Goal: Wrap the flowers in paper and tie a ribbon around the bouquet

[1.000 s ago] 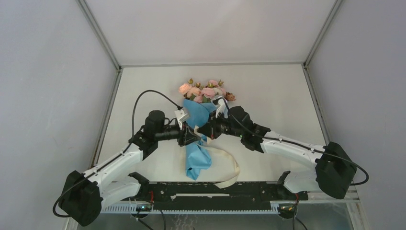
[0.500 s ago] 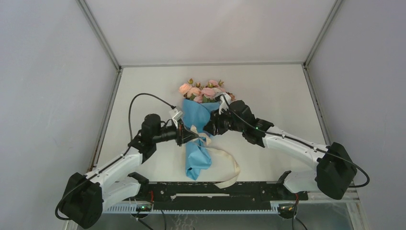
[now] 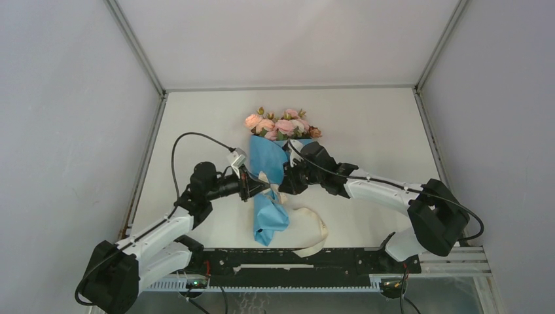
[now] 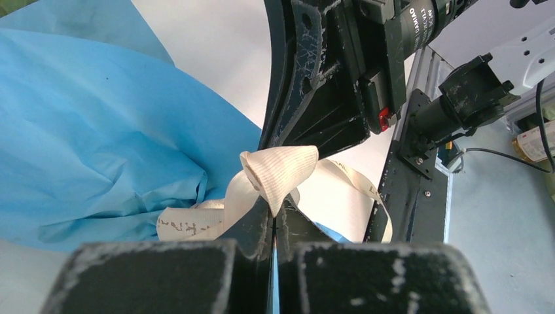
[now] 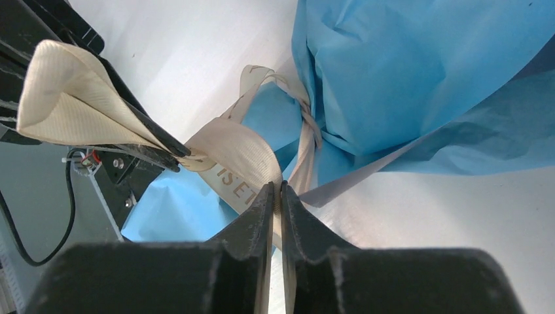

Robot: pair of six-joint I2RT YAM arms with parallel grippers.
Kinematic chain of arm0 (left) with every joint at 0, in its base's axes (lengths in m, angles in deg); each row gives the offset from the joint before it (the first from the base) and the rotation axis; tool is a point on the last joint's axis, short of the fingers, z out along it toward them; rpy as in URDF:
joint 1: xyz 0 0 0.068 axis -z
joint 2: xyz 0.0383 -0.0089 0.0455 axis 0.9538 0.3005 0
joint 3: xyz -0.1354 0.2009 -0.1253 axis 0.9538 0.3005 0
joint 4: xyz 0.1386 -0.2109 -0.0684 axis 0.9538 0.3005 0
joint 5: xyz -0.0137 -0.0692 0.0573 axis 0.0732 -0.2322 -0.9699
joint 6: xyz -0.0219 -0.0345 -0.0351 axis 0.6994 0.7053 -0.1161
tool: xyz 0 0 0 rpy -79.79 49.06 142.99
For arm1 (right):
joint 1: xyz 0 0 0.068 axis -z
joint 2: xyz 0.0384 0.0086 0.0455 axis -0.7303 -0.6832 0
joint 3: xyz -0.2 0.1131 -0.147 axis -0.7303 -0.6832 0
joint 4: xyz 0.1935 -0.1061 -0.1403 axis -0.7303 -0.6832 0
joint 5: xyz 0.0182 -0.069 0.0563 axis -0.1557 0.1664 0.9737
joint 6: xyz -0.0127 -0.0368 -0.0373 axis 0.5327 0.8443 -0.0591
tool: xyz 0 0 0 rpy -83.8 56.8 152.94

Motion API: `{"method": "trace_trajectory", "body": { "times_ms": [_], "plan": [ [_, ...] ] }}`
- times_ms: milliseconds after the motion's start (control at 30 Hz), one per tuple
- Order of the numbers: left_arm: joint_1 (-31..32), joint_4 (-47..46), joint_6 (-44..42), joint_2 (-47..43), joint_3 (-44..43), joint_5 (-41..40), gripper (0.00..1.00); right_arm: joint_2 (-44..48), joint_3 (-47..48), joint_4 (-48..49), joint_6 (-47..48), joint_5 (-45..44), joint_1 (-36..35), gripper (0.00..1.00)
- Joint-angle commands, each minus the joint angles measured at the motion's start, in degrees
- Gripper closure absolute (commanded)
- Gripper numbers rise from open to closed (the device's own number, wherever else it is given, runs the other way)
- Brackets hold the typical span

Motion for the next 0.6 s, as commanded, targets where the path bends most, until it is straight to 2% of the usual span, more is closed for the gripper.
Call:
{"method": "trace_trajectory", "body": {
  "times_ms": [0,67,133,200,433,467,567],
  "plan": [
    [-0.39,-3.45,1.31,-0.8,1.07,-0.51,1.0,1.52,1.44,-0.08,1.09,2.51,-0.47,0.84],
    [-0.52,-3.72,0.68,-0.82,1.28,-0.81,1.0,1.18,1.44,-0.78,1.76,3.91,-0.99,0.87],
    [-0.65,-4.21,-1.45,-0.71,1.31,-1.07,1.0,0.59,1.44,-0.73,2.19,5.6,-1.73,0.96],
    [-0.75,-4.27,-4.59,-0.87,1.06,-1.45,1.0,0.28,1.44,-0.15,2.16,7.67,-2.25,1.0],
    [-1.27,-5.97,-13.58,0.76,1.83,-4.69,1.0,4.4,-0.7,2.67,3.26,17.65,-2.57,1.0],
    [-1.27,-7.42,-14.34,1.37,2.22,-4.77,1.0,4.41,-1.09,3.55,3.04,17.82,-2.4,0.98],
    [-1.27,-10.51,-15.53,2.62,2.72,-3.36,1.0,2.42,-0.95,5.92,1.92,17.31,-0.79,0.76]
  ]
}}
